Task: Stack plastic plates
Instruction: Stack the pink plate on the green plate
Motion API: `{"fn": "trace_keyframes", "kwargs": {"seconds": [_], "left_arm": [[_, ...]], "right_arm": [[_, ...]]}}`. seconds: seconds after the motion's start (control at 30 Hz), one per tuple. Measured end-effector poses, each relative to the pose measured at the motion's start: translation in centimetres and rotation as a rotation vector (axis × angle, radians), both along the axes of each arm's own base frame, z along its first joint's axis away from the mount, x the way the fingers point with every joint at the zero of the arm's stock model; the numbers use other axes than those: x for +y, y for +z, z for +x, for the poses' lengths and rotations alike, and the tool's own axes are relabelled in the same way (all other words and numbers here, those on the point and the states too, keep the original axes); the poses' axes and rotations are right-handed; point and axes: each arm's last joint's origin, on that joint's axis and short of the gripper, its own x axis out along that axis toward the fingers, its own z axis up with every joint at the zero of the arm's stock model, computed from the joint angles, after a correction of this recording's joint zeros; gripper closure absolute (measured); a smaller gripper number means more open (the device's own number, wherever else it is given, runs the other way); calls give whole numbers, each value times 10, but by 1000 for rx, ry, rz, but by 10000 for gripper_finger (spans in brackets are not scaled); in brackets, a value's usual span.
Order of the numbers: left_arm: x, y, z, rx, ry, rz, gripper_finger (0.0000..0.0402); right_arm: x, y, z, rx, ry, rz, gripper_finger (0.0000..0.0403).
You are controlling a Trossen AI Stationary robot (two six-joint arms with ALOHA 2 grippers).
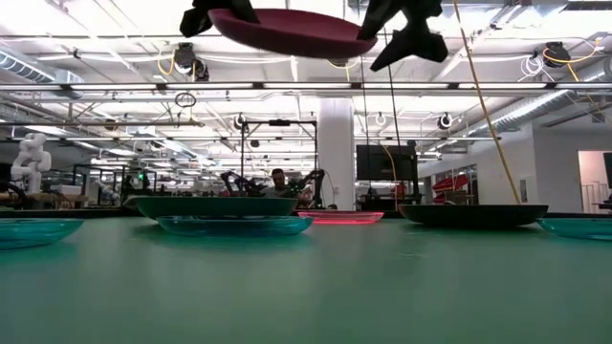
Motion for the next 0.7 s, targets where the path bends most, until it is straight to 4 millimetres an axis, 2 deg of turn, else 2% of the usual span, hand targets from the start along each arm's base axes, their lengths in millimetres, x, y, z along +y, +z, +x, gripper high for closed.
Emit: {"fn": "trace_keyframes", "kwargs": {"seconds": [0.2, 0.43, 0.5, 0.57, 0.63, 0.7], "left_arm": [[6, 13, -1, -41, 5, -20, 381], [11, 18, -3, -44, 27, -36, 381], [11, 17, -9, 5, 7, -56, 381], [11, 24, -14, -27, 0, -68, 381], [12, 23, -16, -10, -1, -76, 381], [15, 21, -16, 2, 28, -62, 381]], "right_arm": [[-5, 14, -16, -25, 21, -37, 196], [-3, 14, -31, 50, 38, -43, 196], [-1, 10, -41, 149, 48, -56, 197], [0, 2, -54, 275, 35, -43, 197], [0, 5, -52, 253, 4, -38, 197], [2, 2, -67, 364, 10, -29, 197]]}}
